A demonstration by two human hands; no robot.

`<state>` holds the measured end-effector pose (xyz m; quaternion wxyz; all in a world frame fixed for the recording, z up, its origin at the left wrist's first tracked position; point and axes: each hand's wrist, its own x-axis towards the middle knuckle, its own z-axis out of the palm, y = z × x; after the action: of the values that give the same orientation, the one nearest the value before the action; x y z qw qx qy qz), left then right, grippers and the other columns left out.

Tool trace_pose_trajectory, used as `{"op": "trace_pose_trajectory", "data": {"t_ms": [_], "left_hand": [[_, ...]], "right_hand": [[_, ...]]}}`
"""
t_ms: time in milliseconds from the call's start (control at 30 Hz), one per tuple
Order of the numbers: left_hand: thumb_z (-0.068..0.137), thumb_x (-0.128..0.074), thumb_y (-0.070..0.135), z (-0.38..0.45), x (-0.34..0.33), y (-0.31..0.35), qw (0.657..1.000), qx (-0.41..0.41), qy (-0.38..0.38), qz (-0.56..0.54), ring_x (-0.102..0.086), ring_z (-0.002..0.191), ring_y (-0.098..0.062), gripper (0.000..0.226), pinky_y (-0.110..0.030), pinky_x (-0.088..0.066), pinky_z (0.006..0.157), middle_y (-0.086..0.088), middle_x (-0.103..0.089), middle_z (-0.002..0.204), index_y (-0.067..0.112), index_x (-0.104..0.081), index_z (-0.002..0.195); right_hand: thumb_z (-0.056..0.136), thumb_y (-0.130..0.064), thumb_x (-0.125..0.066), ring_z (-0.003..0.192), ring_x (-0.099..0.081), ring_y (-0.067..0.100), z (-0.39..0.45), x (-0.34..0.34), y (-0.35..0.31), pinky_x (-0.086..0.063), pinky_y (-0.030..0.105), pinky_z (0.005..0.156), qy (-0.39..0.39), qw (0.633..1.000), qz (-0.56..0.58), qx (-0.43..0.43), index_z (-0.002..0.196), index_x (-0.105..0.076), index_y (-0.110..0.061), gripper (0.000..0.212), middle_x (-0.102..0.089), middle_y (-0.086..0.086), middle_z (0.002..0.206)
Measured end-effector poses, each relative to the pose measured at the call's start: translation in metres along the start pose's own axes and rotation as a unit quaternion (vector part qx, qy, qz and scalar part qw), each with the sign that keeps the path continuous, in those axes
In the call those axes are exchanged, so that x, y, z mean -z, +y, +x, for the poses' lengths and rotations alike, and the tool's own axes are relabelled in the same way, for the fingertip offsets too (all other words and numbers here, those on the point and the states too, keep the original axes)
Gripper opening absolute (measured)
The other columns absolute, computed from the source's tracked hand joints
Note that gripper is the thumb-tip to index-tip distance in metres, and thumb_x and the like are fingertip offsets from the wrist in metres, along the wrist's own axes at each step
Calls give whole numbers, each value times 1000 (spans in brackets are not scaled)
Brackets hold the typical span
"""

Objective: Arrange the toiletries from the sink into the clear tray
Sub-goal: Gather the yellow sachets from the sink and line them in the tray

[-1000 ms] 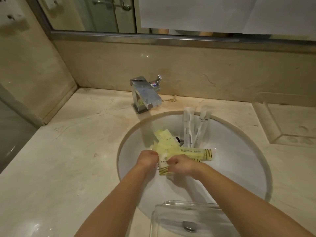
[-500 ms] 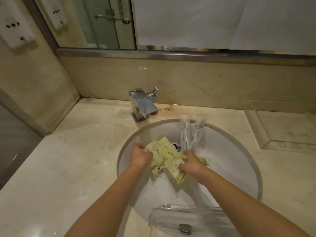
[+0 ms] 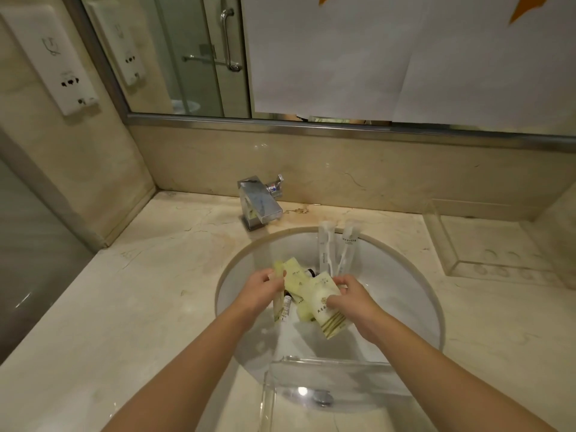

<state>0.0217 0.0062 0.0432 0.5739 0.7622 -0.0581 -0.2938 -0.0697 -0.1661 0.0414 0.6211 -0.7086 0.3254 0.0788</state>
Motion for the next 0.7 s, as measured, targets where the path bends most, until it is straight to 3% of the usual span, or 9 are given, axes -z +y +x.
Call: {"op": "trace_pose_trajectory", "data": {"t_ms": [100,167,233,333,400,500,600,700], "left_hand": [[78,-41,5,-13,1,7,997,17,-55,-52,-62,94,-20,25,-37,-48,88,-7,-71,101,-3,-63,89],[74,-43,9,-22,0,12,994,27,-75,-79,-64,87,-25,27,-37,-51,80,-21,-70,97,-4,-63,87],[74,-50,13,-28,0,14,993,22,-93,-75,-68,87,-26,22,-40,-52,86,-29,-67,96,-3,-59,88],[77,-63,37,-36,-2,16,991,18,-135,-17,-66,96,-27,40,-42,-47,94,-15,-72,105,3,-70,98],[81,-55,47,-43,-3,19,988,23,-149,21,-63,95,-26,41,-38,-44,93,-9,-71,99,11,-74,85],[88,-40,38,-56,-7,30,983,15,-168,77,-58,92,-27,43,-38,-45,89,-11,-64,96,15,-72,71],[86,-54,12,-69,-12,40,961,-29,-179,209,-59,86,-15,16,-30,-49,81,-2,-62,97,17,-69,87],[81,-63,6,-78,-16,41,924,-78,-198,318,-50,76,-13,24,-34,-53,76,1,-52,89,23,-53,93]], "right_hand": [[79,-5,-67,97,-65,25,-19,5,-4,-55,38,82,-7,1000,4,19,118,-56,-15,41,-66,7,111],[82,-4,-62,91,-66,23,-32,8,-7,-54,36,77,4,999,10,38,112,-62,-10,30,-69,8,104],[85,-3,-58,86,-66,21,-43,10,-10,-54,32,69,16,998,41,49,105,-63,-12,23,-70,7,98],[87,-1,-54,87,-67,23,-56,12,-12,-56,39,76,31,994,96,49,104,-63,-14,23,-70,6,96],[88,-3,-52,88,-67,26,-64,13,-11,-54,42,82,35,991,118,48,103,-63,-13,21,-70,8,96],[94,-14,-51,85,-66,25,-77,17,-6,-54,40,80,49,988,136,44,103,-64,-11,16,-70,12,96],[92,-15,-54,80,-67,24,-86,22,3,-55,41,76,81,986,137,48,100,-64,-11,13,-69,11,92],[87,-7,-57,84,-69,23,-94,29,10,-59,42,72,121,986,109,43,111,-57,-21,28,-65,5,101]]}}
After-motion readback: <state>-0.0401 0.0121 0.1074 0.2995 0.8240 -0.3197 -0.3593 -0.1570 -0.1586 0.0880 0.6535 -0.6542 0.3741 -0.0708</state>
